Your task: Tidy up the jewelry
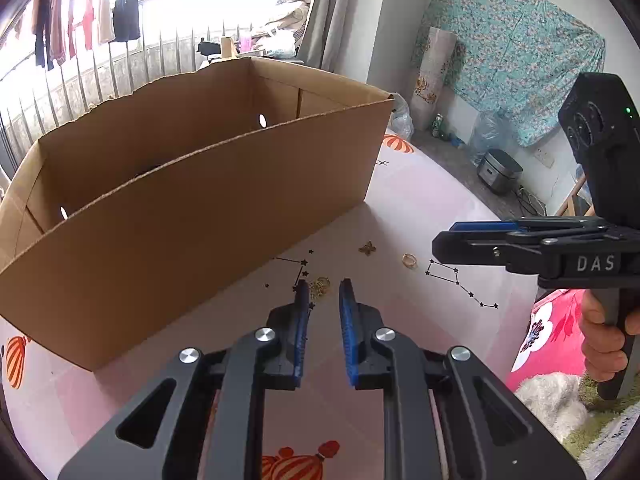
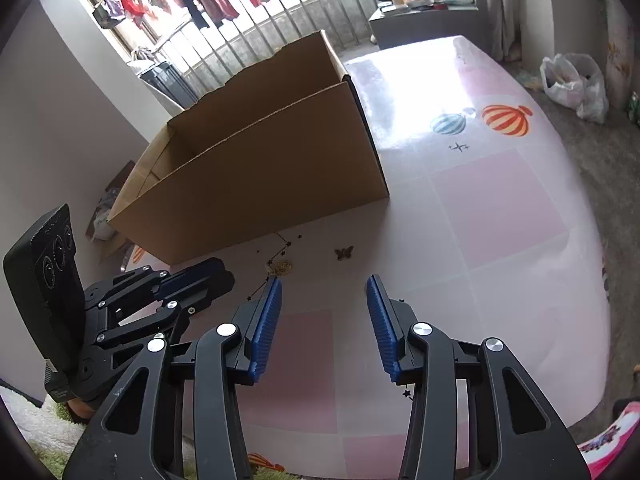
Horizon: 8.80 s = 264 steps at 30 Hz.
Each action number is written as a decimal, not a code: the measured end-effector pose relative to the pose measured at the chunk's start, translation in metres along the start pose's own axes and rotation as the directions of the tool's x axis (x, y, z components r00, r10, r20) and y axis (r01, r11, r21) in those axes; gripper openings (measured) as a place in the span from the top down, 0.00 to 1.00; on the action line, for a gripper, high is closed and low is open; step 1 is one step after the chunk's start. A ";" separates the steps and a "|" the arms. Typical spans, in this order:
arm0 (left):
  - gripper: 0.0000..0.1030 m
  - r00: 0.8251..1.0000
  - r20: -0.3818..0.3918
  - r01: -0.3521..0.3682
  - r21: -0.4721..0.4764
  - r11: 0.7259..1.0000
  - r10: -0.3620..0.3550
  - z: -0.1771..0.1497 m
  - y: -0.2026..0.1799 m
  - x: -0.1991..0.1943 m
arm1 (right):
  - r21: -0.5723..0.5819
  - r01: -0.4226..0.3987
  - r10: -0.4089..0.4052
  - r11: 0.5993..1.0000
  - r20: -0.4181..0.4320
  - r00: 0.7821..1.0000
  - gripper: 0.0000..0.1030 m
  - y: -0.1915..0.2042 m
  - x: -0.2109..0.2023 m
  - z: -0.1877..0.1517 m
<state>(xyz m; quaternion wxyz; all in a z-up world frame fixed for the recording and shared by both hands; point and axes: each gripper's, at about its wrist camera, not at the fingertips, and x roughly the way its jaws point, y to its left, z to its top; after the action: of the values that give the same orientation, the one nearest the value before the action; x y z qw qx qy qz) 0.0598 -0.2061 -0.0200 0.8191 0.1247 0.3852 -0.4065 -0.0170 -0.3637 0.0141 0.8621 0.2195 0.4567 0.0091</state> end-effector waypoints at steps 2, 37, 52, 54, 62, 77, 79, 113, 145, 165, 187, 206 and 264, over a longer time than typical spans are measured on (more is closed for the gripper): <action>0.85 1.000 -0.005 0.003 0.021 1.000 -0.002 0.003 0.003 0.003 | 0.018 0.000 -0.001 1.000 0.032 0.999 0.60 0.001 -0.004 -0.003; 0.76 0.994 -0.106 -0.031 -0.021 0.999 0.028 0.002 0.006 0.035 | -0.022 -0.139 0.136 0.990 -0.087 0.987 0.60 0.003 0.034 0.009; 0.91 0.991 -0.127 -0.044 -0.010 0.999 0.043 0.000 0.006 0.047 | 0.006 -0.121 0.121 0.993 -0.096 0.988 0.60 0.000 0.038 0.008; 0.97 0.991 -0.127 -0.039 -0.007 0.999 0.038 -0.001 0.006 0.048 | 0.006 -0.118 0.118 0.993 -0.093 0.989 0.60 0.001 0.038 0.009; 1.00 0.993 -0.120 -0.017 0.037 0.999 0.021 -0.008 -0.005 0.043 | 0.018 -0.112 0.113 0.994 -0.087 0.990 0.60 -0.005 0.030 0.006; 0.65 0.991 -0.114 -0.069 0.021 0.997 0.071 0.001 0.005 0.052 | -0.025 -0.053 0.051 0.998 -0.071 0.996 0.59 -0.003 0.030 0.003; 0.66 0.992 -0.109 -0.063 0.035 0.997 0.066 0.003 0.002 0.054 | -0.040 -0.028 0.025 0.999 -0.064 0.998 0.59 -0.006 0.028 0.002; 0.96 1.000 -0.019 -0.022 -0.008 1.000 0.022 -0.019 0.001 0.007 | -0.120 0.049 -0.057 0.992 -0.065 0.996 0.59 -0.003 0.035 0.001; 0.96 0.999 -0.029 -0.038 -0.023 0.999 0.037 -0.022 0.001 0.006 | -0.288 0.140 -0.151 0.947 -0.016 0.988 1.00 0.010 0.043 0.004; 0.96 0.998 -0.034 -0.050 -0.021 0.999 0.049 -0.022 -0.001 0.005 | -0.271 0.213 -0.222 0.939 -0.004 0.975 0.82 0.026 0.054 -0.011; 0.96 0.999 -0.015 -0.053 -0.028 0.998 0.052 -0.020 0.006 0.000 | -0.289 0.230 -0.228 0.929 0.043 0.973 0.92 0.032 0.042 -0.019; 0.96 0.981 0.178 0.104 -0.127 0.987 -0.080 0.086 0.065 -0.071 | -0.390 -0.141 0.173 0.910 0.047 0.984 0.92 0.087 0.006 0.133; 0.31 0.985 -0.081 -0.171 -0.392 0.904 0.152 0.103 0.152 -0.072 | -0.452 0.035 0.014 0.891 0.105 0.994 0.22 0.095 -0.045 0.164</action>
<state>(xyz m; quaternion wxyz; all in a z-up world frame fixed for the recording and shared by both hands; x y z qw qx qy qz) 0.2034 -0.1212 0.0860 0.8486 -0.0030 0.4676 -0.2474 0.1040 -0.3483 0.1658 0.9124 0.0100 0.3969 0.0990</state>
